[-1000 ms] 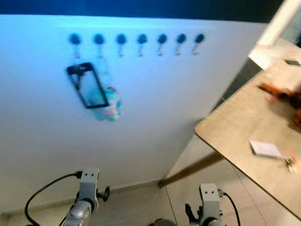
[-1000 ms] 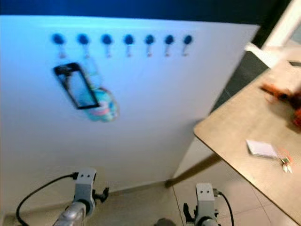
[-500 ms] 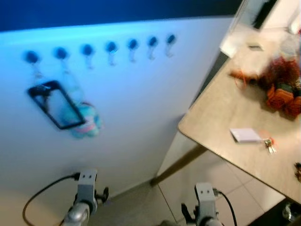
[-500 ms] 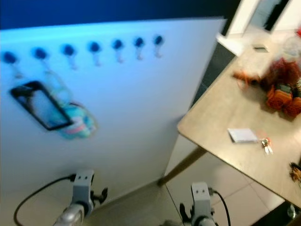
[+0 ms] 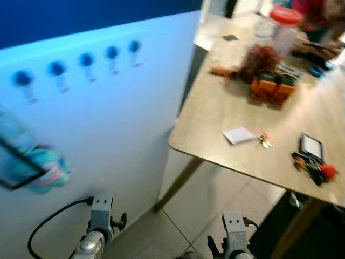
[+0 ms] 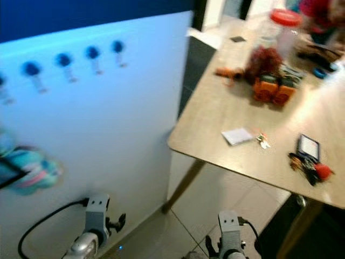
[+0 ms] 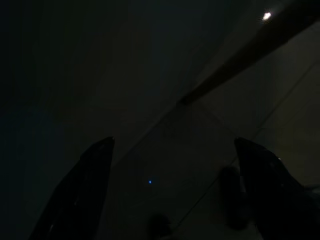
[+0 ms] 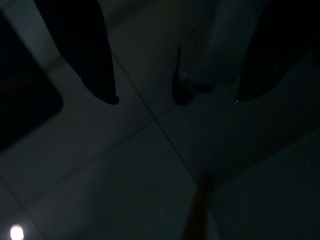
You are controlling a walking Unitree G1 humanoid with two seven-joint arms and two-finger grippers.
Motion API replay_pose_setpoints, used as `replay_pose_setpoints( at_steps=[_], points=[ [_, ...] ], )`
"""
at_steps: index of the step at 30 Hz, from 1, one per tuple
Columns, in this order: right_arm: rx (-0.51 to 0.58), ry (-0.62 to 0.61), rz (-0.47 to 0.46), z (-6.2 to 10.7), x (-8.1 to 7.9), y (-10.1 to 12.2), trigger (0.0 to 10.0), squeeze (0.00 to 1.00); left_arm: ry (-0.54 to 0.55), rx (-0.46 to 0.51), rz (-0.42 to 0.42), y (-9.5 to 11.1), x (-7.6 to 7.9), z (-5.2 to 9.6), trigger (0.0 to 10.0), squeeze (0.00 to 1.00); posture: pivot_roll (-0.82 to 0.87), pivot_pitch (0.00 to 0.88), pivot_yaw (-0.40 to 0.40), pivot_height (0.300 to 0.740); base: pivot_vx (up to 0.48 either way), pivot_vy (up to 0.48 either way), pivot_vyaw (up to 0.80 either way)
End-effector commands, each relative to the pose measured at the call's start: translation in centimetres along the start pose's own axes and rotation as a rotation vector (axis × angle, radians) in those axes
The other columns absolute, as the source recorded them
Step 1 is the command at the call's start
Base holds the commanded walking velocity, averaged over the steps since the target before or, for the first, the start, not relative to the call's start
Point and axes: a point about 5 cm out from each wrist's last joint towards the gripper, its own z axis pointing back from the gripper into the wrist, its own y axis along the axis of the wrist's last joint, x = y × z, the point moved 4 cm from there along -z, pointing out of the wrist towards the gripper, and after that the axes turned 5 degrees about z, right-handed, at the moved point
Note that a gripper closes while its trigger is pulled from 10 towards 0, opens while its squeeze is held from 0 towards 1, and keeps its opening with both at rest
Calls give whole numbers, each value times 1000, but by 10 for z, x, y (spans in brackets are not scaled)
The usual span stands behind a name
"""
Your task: Hang keys on a hook
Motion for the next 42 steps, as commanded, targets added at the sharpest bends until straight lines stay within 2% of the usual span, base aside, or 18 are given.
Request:
replay_pose_setpoints(
  at_steps=[1,21,28,32,42],
  points=[
    [-20,-3,2,1,1,-4,10000,0,-11,2,1,-1,4,0,10000,0,79,35,-63,740,0,0,-800],
    [-17,-17,12,2,5,-5,10000,0,-36,-8,-4,-2,9,-1,10000,0,67,42,-44,740,0,0,-800],
    [9,-11,-6,2,5,-1,10000,0,-28,-4,-10,-1,8,-1,10000,0,73,48,-59,740,0,0,-800],
    [12,-5,34,1,6,0,10000,0,-17,8,19,1,9,-2,10000,0,75,49,-68,740,0,0,0],
    [17,-10,47,-2,10,7,10000,0,-7,22,41,3,8,-2,10000,0,83,50,-71,740,0,0,0]
  ],
)
